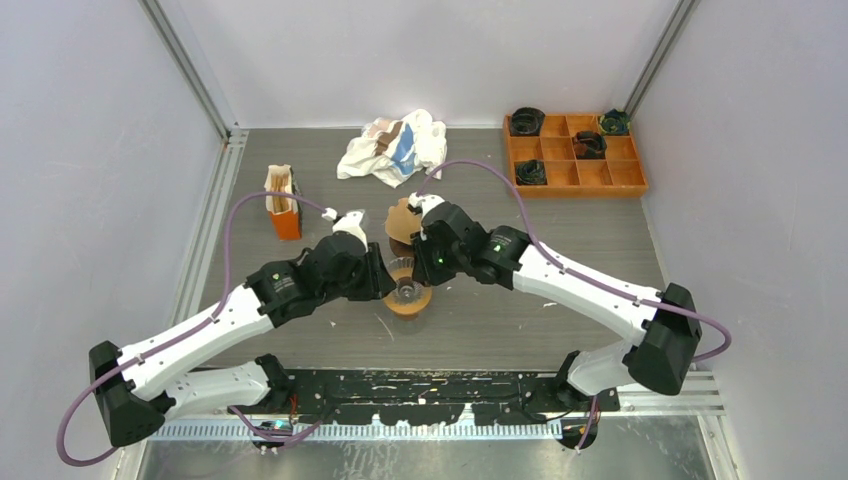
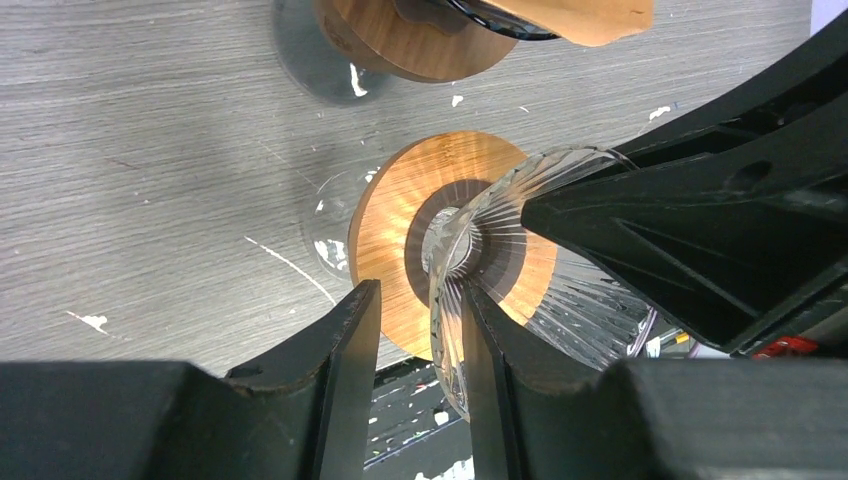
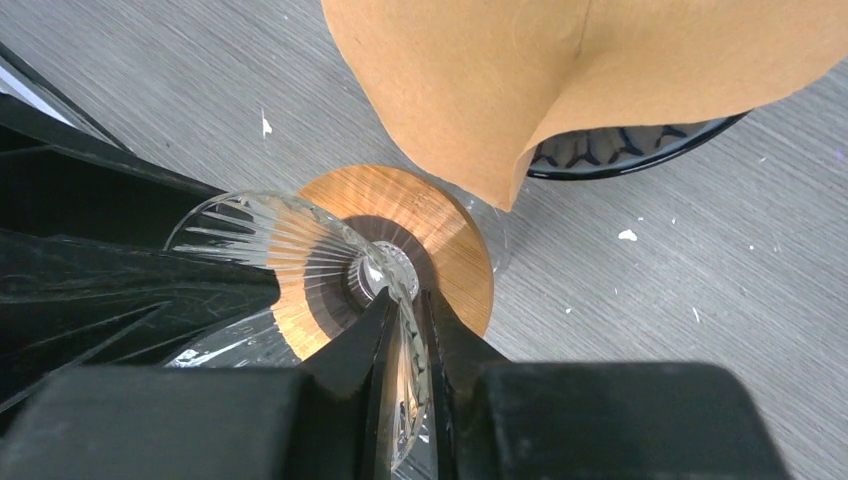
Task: Place the coffee filter in the dripper
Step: Place the coffee dripper in the dripper holder.
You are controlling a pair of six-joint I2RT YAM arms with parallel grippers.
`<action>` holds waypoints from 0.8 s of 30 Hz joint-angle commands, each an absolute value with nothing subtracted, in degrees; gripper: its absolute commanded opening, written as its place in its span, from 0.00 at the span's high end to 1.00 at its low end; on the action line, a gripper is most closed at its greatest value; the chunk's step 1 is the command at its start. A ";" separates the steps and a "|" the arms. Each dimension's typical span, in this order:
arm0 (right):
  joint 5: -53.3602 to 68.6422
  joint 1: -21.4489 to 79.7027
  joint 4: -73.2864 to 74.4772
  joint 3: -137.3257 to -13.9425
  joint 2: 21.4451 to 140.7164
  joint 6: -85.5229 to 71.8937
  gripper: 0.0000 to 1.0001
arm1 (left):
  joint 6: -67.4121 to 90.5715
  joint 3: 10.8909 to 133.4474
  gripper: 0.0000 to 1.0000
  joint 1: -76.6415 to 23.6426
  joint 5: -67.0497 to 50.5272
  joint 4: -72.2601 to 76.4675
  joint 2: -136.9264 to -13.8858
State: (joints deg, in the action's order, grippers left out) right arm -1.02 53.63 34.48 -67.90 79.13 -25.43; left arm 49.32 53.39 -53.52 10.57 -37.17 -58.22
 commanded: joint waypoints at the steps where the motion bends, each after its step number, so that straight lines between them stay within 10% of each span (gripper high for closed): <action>1: -8.44 52.82 47.55 -67.97 82.57 -23.63 0.81 | 46.40 55.60 0.63 -53.62 11.78 -42.17 -57.64; 24: -6.80 52.78 48.08 -77.59 81.80 -23.25 0.59 | 44.56 57.30 0.64 -52.03 10.41 -41.58 -58.08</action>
